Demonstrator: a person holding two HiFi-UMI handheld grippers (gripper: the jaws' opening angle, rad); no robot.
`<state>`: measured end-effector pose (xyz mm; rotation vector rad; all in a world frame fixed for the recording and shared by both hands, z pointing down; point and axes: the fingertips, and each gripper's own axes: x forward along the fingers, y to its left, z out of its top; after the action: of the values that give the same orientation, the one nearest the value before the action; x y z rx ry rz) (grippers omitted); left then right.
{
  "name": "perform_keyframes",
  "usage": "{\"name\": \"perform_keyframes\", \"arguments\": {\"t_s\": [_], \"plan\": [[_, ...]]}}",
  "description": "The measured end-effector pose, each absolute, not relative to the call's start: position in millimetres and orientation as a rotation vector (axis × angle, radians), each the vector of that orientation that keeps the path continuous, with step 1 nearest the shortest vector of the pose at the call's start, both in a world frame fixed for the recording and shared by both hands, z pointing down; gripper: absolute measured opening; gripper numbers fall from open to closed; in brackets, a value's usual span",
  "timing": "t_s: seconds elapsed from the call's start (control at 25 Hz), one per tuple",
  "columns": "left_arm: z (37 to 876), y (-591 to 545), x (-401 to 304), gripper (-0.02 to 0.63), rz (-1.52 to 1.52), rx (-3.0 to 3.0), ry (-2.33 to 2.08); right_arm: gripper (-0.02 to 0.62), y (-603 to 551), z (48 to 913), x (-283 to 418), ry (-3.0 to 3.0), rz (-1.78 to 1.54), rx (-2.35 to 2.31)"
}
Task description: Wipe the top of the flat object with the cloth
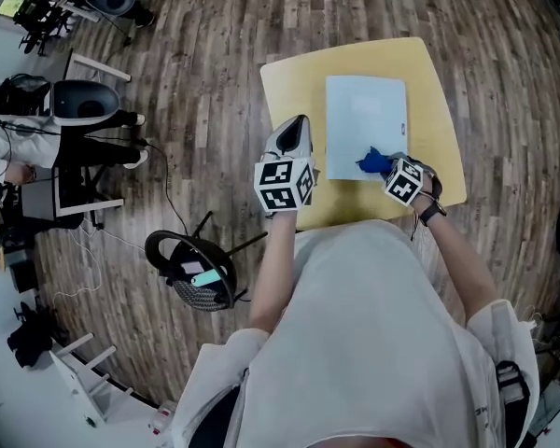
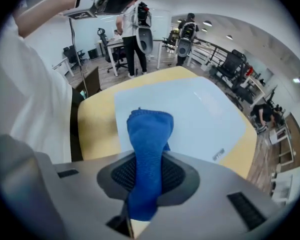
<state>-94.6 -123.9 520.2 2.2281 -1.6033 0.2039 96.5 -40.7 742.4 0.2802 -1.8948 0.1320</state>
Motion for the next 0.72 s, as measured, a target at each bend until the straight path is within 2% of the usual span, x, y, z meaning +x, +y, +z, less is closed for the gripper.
{"name": "perform_keyframes", "arguments": {"t_s": [0.2, 0.44, 0.56, 0.72], "plan": [[521, -130, -75, 0.005, 0.221, 2.269, -1.541, 0.085, -41, 743, 158, -1.807, 0.225, 0.401], [516, -134, -67, 0.005, 0.229, 2.286, -1.521, 0.084, -45, 744, 175, -1.786, 0.252, 0.461], [516, -131, -76, 0.005, 0.226, 2.277, -1.543, 0.084, -43, 735, 159, -1.818, 0.268, 0.449], [515, -130, -108, 0.005, 0.2, 2.215, -1.628, 0.084, -35, 714, 89, -1.979, 0.29, 0.348]]}}
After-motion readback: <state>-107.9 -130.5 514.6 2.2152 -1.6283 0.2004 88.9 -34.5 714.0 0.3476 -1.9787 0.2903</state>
